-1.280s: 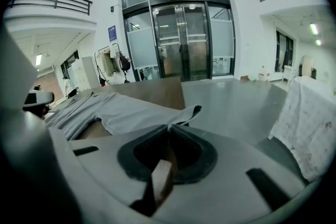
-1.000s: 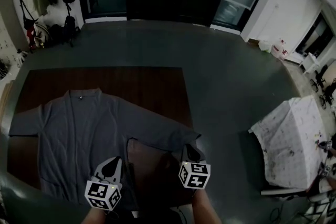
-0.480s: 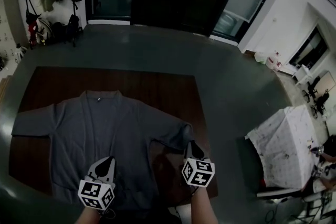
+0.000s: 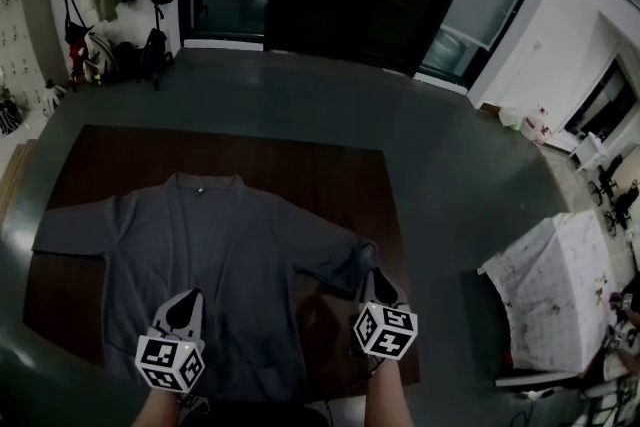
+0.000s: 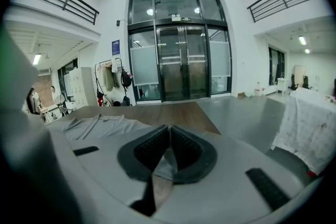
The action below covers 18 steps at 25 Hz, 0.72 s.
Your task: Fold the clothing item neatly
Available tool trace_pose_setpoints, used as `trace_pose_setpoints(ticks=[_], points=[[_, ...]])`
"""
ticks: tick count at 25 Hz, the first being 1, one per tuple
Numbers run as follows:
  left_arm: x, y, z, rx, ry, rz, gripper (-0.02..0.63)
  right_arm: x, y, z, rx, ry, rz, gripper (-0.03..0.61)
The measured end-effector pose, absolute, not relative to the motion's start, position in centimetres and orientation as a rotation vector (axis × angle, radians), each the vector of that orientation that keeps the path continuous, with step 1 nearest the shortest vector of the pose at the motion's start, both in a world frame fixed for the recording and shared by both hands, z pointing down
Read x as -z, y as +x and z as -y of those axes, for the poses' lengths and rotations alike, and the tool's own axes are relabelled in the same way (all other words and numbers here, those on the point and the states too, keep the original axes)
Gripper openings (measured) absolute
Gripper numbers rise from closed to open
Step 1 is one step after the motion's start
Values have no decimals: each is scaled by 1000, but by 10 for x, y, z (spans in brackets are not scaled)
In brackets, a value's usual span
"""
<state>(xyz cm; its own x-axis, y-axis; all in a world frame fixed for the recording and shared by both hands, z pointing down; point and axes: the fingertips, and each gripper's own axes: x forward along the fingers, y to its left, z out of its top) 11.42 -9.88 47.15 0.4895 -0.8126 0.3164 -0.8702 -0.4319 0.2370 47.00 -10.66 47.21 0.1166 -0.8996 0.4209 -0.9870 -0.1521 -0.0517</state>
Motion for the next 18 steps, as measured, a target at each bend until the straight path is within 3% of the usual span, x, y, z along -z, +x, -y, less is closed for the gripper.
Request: trace_pose_setpoints(ticks=[9, 18], points=[[-434, 72, 119, -142, 2368, 1538, 9, -457, 452, 130, -505, 2131, 1915, 11], [-425, -30, 144, -54, 2372, 1539, 9, -380, 329, 179, -383, 2129, 2116, 11]])
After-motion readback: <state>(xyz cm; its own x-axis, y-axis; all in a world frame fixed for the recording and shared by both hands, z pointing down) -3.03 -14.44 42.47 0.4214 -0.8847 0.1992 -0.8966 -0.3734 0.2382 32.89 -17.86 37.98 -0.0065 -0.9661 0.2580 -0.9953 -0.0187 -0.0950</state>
